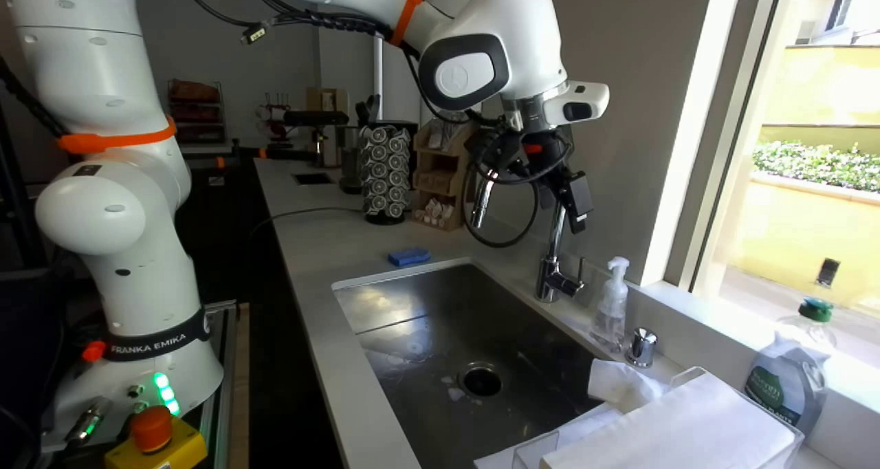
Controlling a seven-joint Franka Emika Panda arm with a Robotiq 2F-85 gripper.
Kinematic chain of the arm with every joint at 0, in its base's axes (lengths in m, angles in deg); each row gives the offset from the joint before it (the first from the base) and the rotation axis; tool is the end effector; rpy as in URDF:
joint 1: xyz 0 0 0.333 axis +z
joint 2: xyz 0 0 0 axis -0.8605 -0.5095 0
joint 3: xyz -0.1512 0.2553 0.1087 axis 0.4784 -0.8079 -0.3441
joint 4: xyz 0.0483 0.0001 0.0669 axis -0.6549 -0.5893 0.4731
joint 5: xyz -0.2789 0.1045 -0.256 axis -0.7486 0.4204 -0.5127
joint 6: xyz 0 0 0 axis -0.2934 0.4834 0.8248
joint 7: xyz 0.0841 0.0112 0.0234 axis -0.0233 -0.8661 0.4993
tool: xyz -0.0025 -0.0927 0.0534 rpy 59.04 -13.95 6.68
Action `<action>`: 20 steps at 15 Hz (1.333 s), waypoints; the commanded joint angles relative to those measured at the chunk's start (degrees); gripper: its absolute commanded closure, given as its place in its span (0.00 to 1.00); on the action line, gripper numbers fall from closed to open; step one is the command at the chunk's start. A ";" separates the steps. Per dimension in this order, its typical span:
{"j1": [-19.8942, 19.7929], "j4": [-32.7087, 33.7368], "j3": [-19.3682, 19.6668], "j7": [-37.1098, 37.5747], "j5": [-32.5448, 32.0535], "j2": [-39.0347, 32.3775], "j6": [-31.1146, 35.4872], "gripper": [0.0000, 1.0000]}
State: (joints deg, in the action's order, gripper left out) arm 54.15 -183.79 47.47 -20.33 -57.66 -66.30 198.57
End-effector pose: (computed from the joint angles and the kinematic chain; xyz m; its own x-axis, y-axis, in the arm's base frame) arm 0.5128 -0.2172 0.4583 0.8780 -0.1937 0.4378 -0.1766 -0.9810 -0.0800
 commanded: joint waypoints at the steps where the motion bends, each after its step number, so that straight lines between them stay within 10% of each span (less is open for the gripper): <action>1: -1.32 4.97 -2.42 -1.67 6.63 -7.04 1.76 0.00; 20: -13.73 18.90 -16.08 -9.00 26.07 -24.04 -4.13 0.00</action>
State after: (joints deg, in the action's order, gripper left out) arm 42.78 -168.50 33.29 -25.83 -34.77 -87.80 198.61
